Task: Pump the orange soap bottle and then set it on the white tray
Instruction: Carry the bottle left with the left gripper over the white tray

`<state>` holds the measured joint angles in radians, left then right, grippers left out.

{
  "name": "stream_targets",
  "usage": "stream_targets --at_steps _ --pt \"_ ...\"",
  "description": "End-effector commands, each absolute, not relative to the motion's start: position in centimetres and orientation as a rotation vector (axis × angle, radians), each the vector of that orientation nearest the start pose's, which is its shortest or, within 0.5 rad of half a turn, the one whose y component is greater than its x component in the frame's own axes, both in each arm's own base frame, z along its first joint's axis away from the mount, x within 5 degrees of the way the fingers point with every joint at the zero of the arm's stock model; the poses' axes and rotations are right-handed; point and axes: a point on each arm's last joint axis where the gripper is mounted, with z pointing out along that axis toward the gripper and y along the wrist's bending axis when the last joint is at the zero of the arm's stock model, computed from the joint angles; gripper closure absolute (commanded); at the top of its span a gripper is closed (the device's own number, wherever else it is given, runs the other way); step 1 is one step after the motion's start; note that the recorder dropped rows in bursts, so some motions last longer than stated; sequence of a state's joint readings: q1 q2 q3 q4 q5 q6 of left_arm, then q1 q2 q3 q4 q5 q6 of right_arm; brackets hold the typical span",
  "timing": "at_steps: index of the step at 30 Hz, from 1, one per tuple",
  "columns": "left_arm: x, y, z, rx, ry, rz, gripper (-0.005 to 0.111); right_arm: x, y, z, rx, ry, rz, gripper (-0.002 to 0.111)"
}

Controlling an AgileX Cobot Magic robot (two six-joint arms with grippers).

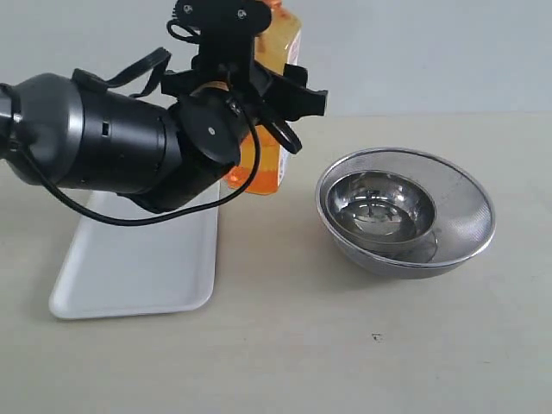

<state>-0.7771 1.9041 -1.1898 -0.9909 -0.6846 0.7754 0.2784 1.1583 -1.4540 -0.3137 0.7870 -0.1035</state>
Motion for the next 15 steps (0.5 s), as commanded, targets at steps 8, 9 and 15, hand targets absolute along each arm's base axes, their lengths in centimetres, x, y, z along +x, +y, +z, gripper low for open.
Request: stream_targets --at_steps 8,9,15 --pt "34.6 -23.8 25.3 0.234 1.732 -0.151 0.102 22.3 4.3 48.1 -0.439 1.883 -0.252 0.108" --pt "34.7 -23.7 25.4 0.251 1.723 -0.146 0.102 22.3 4.3 48.1 -0.439 1.883 -0.252 0.108" --pt "35.4 -22.5 25.7 0.300 1.755 -0.156 0.102 22.3 4.3 48.1 -0.439 1.883 -0.252 0.108"
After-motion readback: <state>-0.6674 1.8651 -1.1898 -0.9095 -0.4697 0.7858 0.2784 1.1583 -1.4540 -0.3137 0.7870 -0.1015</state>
